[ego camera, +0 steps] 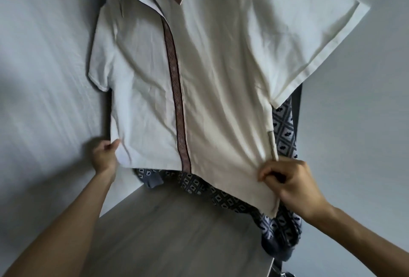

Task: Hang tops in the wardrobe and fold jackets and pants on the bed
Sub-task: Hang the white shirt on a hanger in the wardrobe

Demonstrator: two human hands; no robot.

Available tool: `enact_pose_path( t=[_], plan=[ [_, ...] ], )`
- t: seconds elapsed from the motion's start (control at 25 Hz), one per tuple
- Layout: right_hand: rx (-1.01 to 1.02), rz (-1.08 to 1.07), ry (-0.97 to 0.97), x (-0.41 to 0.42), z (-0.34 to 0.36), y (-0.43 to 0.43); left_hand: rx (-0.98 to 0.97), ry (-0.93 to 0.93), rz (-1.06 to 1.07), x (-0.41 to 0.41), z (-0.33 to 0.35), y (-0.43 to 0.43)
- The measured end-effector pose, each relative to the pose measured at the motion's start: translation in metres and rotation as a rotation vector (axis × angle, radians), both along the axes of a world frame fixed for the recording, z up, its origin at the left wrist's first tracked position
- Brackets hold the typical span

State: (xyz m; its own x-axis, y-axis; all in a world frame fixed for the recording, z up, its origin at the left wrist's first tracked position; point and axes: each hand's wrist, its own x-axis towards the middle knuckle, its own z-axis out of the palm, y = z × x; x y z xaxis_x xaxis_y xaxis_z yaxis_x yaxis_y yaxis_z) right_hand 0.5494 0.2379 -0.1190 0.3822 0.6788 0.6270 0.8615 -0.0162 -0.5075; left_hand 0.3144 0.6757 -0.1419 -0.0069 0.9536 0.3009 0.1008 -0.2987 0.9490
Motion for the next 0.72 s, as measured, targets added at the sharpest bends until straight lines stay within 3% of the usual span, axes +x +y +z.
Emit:
enact_pose_path(
  t=[0.16,0.36,0.6,0.72],
  plan=[
    [0.003,-0.096,-0.028,0.019,-0.006,0.001,-0.139,0.029,-0.073,-0.001,0.006,0.007],
    [-0.077,-0.122,-0.176,0.027,-0.011,0.003,-0.141,0.121,-0.076,0.017,-0.006,0.007],
    [-0.289,-0.21,-0.138,0.025,-0.005,0.003,-0.329,0.259,-0.086,0.023,-0.026,0.01],
    [-0.557,-0.219,-0.075,0.023,0.002,-0.002,-0.279,0.504,0.049,0.036,-0.007,-0.011]
  ],
)
